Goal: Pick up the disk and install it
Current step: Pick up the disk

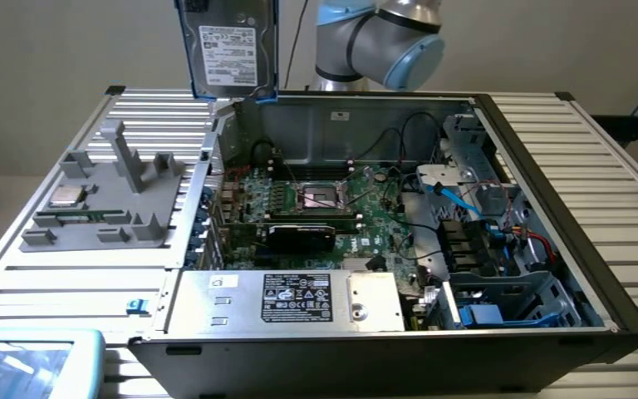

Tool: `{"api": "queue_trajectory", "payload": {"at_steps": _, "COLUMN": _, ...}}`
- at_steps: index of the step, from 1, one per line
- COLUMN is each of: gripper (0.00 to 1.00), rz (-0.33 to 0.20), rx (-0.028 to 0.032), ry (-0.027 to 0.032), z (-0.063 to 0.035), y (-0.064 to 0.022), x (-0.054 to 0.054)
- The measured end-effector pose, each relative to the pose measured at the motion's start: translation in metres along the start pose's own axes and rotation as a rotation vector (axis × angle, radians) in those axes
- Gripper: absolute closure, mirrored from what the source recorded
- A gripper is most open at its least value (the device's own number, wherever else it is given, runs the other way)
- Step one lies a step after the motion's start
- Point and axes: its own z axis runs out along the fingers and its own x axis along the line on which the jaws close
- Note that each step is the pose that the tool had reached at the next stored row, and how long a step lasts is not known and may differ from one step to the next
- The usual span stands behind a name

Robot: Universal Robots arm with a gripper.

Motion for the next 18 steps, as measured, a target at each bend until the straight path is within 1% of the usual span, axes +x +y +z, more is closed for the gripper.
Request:
{"api": "queue_trajectory", "payload": {"at_steps": 8, "gripper": 0.63, "rz": 0.0, "rx": 0.0001, "ry": -0.0053, "z": -0.0013, "y": 0.0174, "x": -0.013}}
{"api": "queue_trajectory", "payload": {"at_steps": 18, "gripper": 0.63, "rz": 0.0, "rx": 0.0001, "ry": -0.0075, "z": -0.0029, "y": 0.0417, "x": -0.031}}
